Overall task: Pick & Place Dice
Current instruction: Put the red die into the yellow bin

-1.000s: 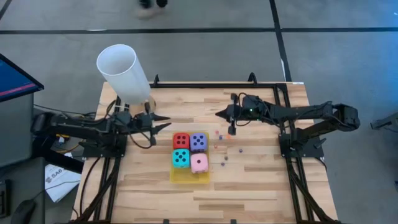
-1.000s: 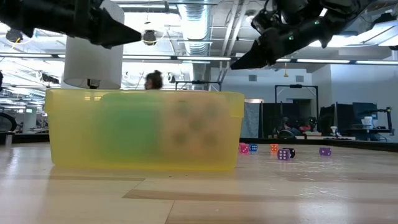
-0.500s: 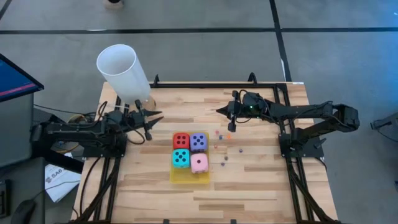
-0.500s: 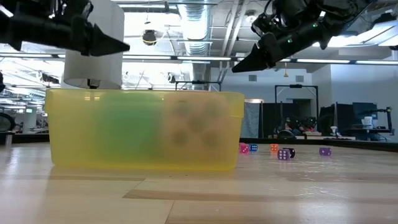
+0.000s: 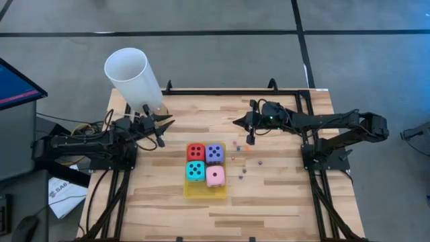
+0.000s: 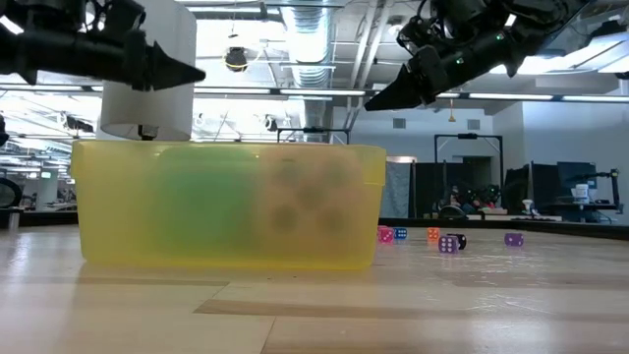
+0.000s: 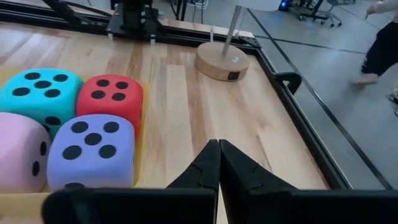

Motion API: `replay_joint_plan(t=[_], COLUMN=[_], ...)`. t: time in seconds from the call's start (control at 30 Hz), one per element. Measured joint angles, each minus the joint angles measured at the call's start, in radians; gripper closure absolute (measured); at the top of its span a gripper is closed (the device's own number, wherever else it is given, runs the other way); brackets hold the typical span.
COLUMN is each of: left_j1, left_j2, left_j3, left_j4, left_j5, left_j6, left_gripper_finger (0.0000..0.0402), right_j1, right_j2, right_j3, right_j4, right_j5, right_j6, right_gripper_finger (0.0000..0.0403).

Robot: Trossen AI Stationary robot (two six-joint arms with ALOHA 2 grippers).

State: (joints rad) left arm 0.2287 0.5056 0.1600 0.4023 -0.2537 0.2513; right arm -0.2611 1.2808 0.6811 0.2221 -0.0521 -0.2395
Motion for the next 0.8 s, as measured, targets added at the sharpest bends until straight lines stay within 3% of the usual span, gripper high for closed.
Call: replay_joint_plan(t=[0.2, 0.6, 0.8], left_j1=[0.000, 0.001, 0.001], left_j2=[0.000, 0.007, 0.007], left_j3=[0.000, 0.000, 0.000], left_j4=[0.064, 0.072, 0.072], left_j5=[-0.004, -0.009, -0.008], left_j6=[-0.001, 0.005, 0.003], left_gripper_finger=[0.0312, 0.0312, 0.0312], right_j1=[-0.006, -0.005, 0.021], right_j2=[0.000, 0.001, 0.111], right_j3=[0.000, 0.000, 0.028], right_j4=[-0.019, -0.271, -0.272], right_j5=[0.001, 0.000, 0.000], right_j6=[0.096, 0.265, 0.292], right_gripper_finger=[0.0403, 0.0403, 0.0403])
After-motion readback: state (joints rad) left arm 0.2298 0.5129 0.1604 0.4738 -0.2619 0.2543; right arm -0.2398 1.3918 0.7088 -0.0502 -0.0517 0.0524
